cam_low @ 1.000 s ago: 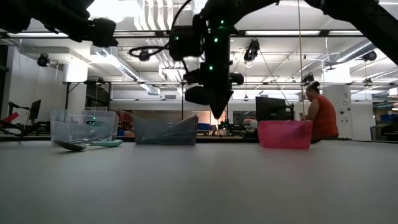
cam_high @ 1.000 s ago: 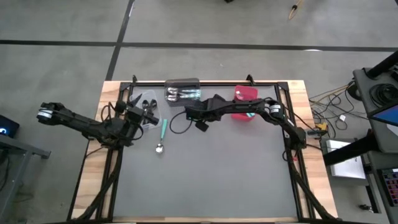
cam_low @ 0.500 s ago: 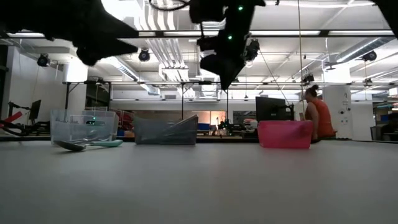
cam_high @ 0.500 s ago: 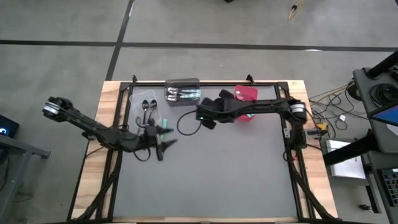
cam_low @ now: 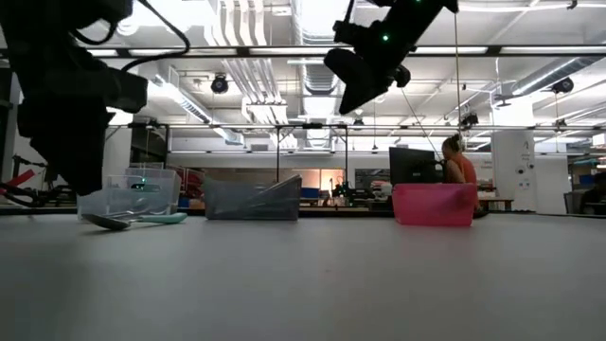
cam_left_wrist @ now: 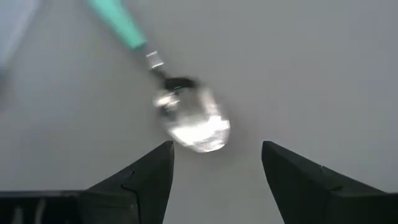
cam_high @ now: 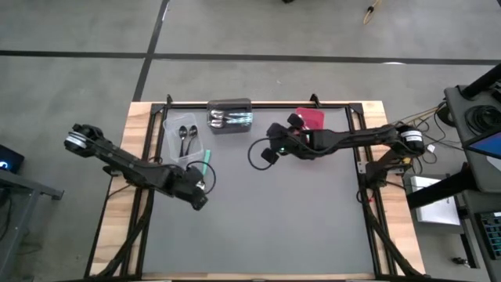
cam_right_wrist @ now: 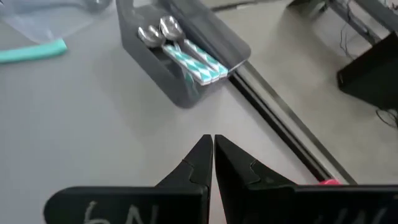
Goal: Sort silverware by color (type)
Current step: Put the green spoon into the red bin
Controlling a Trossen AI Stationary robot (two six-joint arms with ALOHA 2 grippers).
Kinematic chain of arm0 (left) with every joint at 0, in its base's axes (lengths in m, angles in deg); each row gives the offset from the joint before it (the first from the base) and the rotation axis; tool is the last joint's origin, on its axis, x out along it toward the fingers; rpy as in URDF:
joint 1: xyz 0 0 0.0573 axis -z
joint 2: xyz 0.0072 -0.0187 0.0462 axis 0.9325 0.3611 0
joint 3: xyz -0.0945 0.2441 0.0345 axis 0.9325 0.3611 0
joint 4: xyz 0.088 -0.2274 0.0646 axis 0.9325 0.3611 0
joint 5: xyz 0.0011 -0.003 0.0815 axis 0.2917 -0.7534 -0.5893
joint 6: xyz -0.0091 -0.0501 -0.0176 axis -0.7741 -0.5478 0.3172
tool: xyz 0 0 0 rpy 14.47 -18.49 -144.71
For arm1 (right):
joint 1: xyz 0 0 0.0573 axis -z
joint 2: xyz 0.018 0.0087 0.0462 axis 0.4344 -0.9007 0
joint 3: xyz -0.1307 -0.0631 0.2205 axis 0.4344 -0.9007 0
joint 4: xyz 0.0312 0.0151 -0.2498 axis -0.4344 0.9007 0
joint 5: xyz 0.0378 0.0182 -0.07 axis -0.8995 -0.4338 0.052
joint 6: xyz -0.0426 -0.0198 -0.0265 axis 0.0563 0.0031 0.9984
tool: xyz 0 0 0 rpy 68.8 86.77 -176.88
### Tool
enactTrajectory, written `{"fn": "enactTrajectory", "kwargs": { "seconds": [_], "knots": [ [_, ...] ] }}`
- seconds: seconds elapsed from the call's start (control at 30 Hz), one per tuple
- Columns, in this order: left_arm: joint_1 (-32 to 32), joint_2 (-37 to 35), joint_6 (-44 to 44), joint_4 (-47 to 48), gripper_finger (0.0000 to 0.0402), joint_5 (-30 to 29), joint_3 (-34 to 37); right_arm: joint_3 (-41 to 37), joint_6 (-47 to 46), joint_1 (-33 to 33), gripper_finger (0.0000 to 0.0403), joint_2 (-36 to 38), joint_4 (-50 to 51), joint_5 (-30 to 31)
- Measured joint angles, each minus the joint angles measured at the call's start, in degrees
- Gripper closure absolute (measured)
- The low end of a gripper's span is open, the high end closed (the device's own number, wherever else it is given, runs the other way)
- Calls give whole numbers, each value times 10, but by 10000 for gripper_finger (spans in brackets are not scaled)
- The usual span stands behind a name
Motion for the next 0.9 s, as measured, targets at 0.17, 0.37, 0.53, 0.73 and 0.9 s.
{"fn": "enactTrajectory", "kwargs": {
  "seconds": [0.17,0.37,0.53,0.73,0.9],
  "knots": [
    [-15,63,-10,54,188,0,-46,-12,19,0,394,16,-21,0],
    [-29,122,-4,61,208,-28,-80,-12,48,0,394,17,-24,0],
    [-39,158,-4,63,214,-44,-100,-12,56,0,394,16,-25,0],
    [-60,182,-4,69,214,-69,-105,-12,63,0,394,16,-25,0],
    [-72,195,-4,69,214,-90,-105,-13,63,0,394,16,-25,0]
  ]
}}
